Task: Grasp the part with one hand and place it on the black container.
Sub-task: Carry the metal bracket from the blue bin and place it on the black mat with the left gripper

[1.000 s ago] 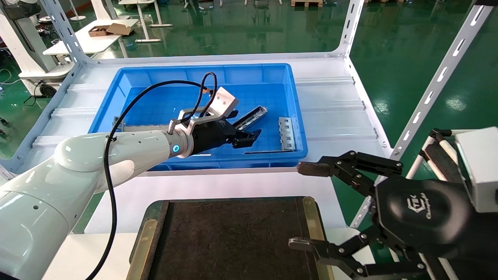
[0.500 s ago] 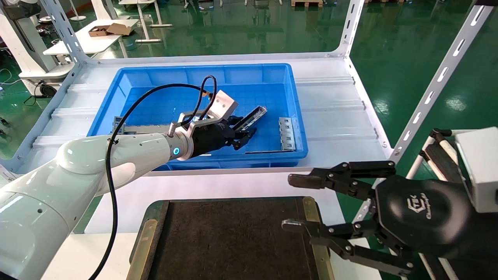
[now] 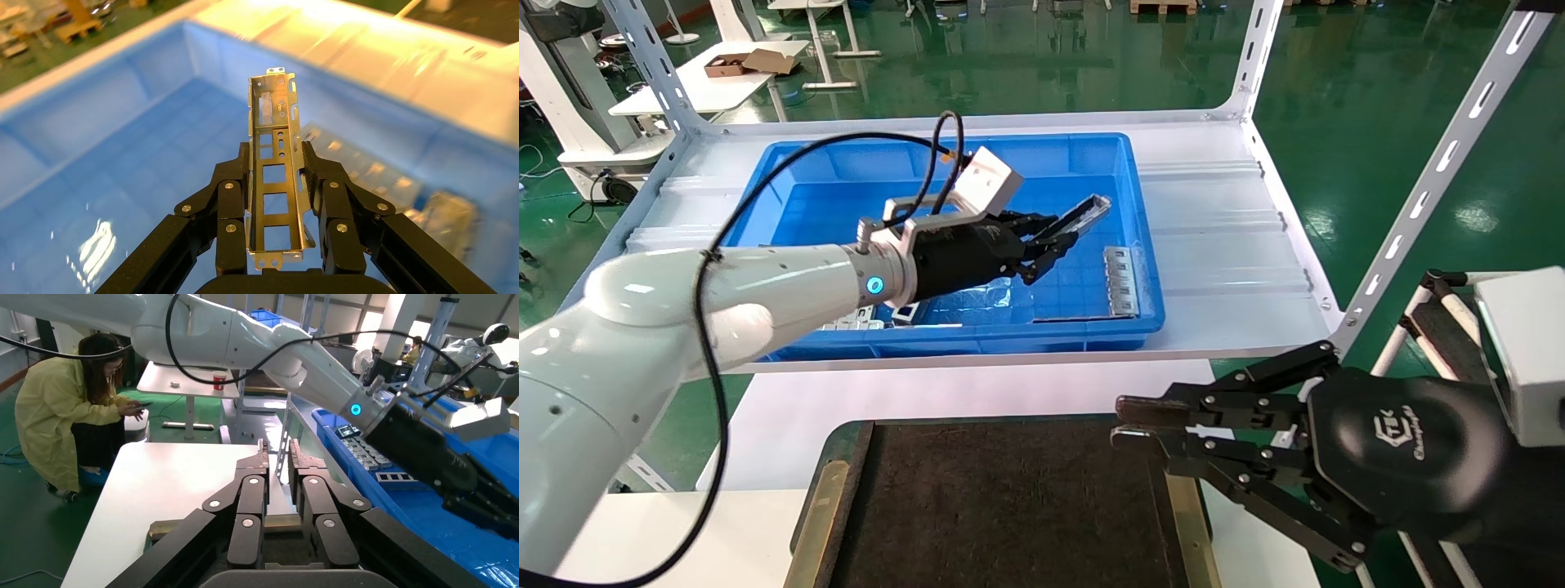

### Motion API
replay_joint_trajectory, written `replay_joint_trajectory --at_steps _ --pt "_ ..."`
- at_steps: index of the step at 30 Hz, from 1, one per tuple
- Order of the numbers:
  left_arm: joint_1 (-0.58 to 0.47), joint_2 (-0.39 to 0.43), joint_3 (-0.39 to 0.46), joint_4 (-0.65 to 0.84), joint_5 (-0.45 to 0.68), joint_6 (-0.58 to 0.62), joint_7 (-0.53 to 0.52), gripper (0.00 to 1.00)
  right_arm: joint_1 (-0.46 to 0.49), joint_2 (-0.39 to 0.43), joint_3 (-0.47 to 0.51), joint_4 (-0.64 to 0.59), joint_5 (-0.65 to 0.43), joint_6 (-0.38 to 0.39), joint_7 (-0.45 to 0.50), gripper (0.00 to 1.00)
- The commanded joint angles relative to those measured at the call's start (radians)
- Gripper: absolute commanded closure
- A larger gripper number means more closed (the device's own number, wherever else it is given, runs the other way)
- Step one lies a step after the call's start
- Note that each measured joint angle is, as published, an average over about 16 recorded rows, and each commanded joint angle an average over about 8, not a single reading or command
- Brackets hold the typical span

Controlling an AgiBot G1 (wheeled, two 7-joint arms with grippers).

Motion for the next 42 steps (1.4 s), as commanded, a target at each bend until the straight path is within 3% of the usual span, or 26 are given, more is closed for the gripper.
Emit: replay_joint_trajectory --at_steps 1,11,17,21,26,32,37,42 --pt "-0.016 -0.012 -0.011 0.003 -0.021 0.048 0.02 1.0 0.0 0.0 0.0 0.0 0.0 0.0 0.0 1.0" --pt "0.016 -0.173 -0.053 -0.125 -0.108 0.342 0.07 1.0 0.0 0.0 0.0 0.0 0.0 0.0 0.0 1.0" --pt "0.101 -0.286 -0.054 -0.305 -0.149 0.455 0.019 1.0 0.0 0.0 0.0 0.0 0.0 0.0 0.0 1.0" --pt "0.19 -0.366 -0.045 -0.468 -0.166 0.462 -0.045 1.0 0.0 0.0 0.0 0.0 0.0 0.0 0.0 1.0" --pt "0.331 -0.445 -0.015 -0.655 -0.139 0.345 -0.122 1.0 0.0 0.0 0.0 0.0 0.0 0.0 0.0 1.0" --pt "0.507 -0.484 0.038 -0.795 -0.06 0.085 -0.211 1.0 0.0 0.0 0.0 0.0 0.0 0.0 0.0 1.0" --pt "0.603 -0.456 0.086 -0.831 -0.002 -0.147 -0.329 1.0 0.0 0.0 0.0 0.0 0.0 0.0 0.0 1.0" --pt "0.644 -0.378 0.136 -0.805 0.046 -0.37 -0.453 1.0 0.0 0.0 0.0 0.0 0.0 0.0 0.0 1.0"
